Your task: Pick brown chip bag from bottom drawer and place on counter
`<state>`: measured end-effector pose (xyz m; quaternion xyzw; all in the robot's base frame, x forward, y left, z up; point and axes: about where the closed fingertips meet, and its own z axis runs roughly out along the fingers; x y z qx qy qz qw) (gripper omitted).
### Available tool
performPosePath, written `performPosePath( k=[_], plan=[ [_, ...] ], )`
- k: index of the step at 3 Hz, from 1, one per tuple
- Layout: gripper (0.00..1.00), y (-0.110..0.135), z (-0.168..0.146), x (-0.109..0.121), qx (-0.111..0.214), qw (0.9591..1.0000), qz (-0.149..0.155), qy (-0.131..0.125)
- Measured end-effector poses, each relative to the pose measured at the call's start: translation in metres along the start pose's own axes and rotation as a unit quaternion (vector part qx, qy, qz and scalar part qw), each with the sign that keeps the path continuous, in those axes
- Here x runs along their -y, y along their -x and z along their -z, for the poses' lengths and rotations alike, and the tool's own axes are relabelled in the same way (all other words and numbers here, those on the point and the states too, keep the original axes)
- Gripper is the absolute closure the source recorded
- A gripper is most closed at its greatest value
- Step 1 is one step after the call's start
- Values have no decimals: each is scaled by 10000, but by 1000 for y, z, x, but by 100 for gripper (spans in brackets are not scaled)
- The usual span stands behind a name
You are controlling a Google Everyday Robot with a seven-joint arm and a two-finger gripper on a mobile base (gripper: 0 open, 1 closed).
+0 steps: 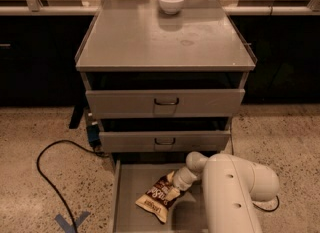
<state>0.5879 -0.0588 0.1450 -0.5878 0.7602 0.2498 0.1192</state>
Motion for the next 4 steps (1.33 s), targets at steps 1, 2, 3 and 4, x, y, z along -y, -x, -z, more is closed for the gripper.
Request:
performPosePath(
  k=[1,2,3,4],
  plan=[
    [100,2,3,-1,0,10000,0,0],
    [100,6,18,-13,162,9998,34,-88],
    [100,48,97,-17,880,9915,360,-884],
    [100,98,173,-67,1603,9762,868,-1177]
  ],
)
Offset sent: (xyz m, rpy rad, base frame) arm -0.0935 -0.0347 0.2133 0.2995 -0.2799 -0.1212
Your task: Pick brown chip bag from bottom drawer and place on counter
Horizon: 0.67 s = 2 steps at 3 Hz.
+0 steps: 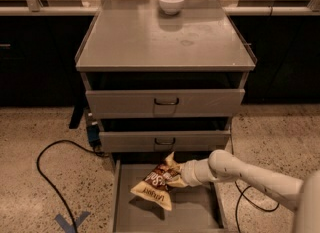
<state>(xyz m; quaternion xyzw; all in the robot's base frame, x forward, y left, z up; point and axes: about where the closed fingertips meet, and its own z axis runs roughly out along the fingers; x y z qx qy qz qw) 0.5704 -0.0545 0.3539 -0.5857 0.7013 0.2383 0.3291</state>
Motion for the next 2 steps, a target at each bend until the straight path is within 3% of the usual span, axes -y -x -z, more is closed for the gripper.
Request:
performPosePath(
  k=[1,2],
  plan=[
    [100,30,61,-38,582,9981,205,14],
    [100,13,87,-42,623,9979,66,-156]
  ],
)
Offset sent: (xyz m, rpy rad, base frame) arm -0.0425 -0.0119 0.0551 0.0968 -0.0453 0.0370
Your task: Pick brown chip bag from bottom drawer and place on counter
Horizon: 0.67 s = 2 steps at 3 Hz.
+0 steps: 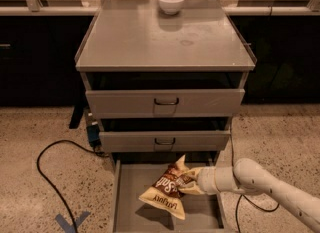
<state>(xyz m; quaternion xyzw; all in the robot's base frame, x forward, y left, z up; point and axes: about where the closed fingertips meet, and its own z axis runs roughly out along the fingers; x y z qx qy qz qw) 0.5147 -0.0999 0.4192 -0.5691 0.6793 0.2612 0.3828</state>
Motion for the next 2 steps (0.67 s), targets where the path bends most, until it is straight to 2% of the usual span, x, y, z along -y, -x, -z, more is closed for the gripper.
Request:
performPosePath(
  k=[1,2],
  plan=[
    [100,8,1,3,0,10000,-19,15],
    [100,60,33,31,345,9993,84,-95]
  ],
)
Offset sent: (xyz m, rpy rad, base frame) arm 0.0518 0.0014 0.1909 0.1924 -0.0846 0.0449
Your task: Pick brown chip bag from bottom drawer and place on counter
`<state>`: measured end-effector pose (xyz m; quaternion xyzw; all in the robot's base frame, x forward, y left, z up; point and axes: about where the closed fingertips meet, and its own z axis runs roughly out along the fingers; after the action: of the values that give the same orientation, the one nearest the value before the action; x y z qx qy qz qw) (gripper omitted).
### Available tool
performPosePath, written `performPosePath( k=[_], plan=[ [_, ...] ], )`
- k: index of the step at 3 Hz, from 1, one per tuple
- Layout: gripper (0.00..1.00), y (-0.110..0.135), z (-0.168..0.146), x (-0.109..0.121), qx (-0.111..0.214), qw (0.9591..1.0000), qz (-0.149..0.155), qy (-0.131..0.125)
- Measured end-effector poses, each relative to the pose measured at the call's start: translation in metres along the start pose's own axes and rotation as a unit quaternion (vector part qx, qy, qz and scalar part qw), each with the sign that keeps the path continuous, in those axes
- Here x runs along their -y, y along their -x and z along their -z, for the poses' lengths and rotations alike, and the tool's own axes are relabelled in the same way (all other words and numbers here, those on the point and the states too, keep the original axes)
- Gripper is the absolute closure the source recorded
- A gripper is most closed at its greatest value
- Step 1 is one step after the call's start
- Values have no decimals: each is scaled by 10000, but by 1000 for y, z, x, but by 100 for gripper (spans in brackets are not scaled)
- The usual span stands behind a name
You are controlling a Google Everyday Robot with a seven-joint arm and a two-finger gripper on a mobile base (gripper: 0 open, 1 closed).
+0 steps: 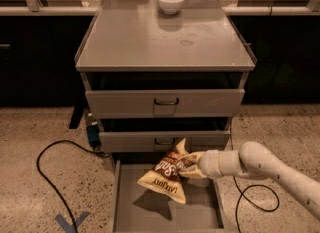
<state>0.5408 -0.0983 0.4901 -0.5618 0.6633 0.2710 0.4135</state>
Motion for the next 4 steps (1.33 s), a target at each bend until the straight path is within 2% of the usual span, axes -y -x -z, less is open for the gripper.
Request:
performPosePath(
  k=[1,2,4],
  plan=[
    [100,78,39,32,468,9989,49,-3],
    [100,178,87,59,805,9963,272,114],
    [100,187,86,60,711,9966,386,146]
  ],
)
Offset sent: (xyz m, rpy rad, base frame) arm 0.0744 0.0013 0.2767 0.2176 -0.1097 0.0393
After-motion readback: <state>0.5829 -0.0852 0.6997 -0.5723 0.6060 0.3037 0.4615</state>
